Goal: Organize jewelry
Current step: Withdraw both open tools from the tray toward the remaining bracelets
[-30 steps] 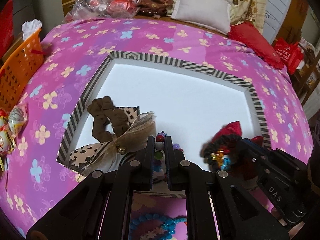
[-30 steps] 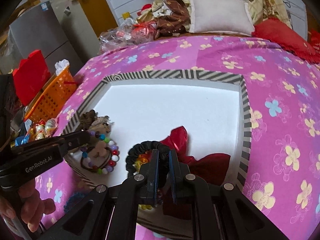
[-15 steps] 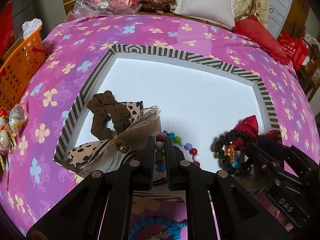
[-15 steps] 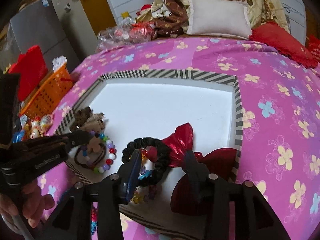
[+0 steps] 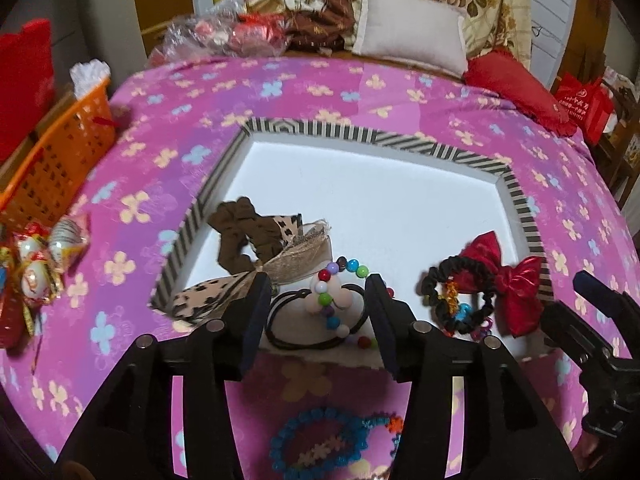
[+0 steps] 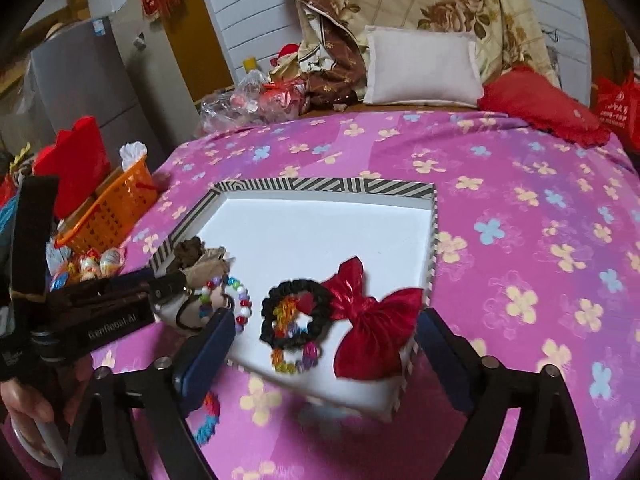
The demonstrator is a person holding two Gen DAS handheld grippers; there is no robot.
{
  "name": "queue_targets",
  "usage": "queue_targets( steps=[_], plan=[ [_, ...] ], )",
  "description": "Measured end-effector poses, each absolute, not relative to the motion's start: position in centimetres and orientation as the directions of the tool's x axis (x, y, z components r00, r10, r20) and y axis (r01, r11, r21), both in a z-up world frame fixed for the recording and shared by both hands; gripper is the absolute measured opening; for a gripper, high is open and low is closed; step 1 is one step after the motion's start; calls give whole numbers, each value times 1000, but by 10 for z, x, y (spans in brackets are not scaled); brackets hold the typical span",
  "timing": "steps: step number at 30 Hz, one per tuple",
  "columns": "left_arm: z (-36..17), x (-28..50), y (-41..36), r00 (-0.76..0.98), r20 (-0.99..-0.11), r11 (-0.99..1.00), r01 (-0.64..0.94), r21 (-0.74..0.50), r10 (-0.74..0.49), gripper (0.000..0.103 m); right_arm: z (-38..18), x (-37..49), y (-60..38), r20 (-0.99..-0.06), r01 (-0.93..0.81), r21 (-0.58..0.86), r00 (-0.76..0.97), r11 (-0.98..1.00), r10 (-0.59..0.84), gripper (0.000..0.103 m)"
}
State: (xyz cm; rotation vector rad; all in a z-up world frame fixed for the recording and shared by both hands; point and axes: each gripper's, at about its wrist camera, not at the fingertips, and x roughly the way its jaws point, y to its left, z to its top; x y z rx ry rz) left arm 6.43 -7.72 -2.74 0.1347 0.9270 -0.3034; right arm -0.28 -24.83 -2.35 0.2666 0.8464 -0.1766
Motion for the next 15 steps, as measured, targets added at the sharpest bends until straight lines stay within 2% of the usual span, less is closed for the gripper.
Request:
queue_targets(
  steps=[5,15],
  plan=[
    [-14,41,-72,602,-776,948,318,17,-188,49,-21,-24,-231,-776,221,81,626,972,-78,94],
    [-5,-1,-48,641,-750,957,288,40,-161,49,-14,-56,-206,-751,173,115,660,978,-28,94]
  ],
)
